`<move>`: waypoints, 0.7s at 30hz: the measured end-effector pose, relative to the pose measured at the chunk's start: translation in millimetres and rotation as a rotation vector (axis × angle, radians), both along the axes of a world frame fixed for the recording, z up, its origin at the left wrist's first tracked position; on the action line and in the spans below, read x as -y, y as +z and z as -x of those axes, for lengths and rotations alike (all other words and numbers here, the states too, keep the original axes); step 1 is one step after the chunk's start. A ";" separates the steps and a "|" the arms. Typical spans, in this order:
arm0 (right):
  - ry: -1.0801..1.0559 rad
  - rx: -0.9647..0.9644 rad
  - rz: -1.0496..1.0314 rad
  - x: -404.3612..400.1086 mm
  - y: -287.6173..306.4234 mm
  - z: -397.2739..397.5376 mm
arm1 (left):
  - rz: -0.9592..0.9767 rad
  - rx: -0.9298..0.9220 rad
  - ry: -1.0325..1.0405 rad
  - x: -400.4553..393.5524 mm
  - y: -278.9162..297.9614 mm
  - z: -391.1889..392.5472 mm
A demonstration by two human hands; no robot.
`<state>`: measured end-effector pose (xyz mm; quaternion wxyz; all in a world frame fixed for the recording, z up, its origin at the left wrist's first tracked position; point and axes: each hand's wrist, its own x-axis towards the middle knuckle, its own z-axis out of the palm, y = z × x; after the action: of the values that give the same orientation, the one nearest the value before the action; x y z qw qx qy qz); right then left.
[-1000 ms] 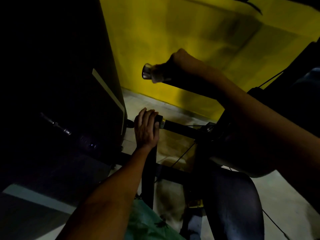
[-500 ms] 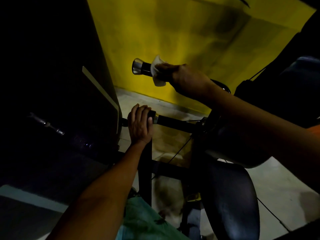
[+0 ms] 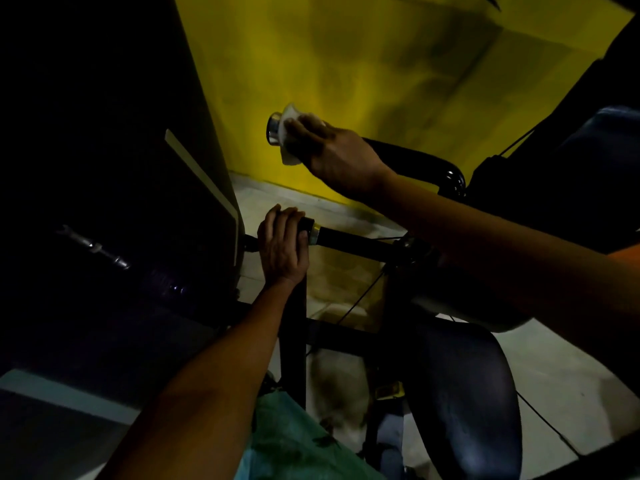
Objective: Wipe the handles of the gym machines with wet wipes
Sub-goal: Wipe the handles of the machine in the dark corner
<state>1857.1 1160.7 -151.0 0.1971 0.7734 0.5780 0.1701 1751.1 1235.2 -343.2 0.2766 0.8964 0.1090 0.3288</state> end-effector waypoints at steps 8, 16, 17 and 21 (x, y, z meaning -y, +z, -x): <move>0.042 0.066 -0.058 50.0 5.1 -7.0 | -0.006 0.003 -0.007 0.4 1.3 0.6; -0.109 -0.404 -0.458 34.3 12.8 12.1 | 0.005 0.016 0.001 1.1 -0.8 0.9; -0.092 -0.393 -0.504 24.8 11.1 15.0 | 0.010 0.018 0.005 1.5 0.2 1.0; -0.161 -0.319 -0.541 -10.5 -4.2 13.4 | 0.030 0.007 -0.010 0.9 3.1 1.5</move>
<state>1843.7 1171.2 -155.2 -0.0959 0.8577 0.4727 0.1780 1749.6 1234.3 -340.1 0.2922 0.8914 0.1085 0.3291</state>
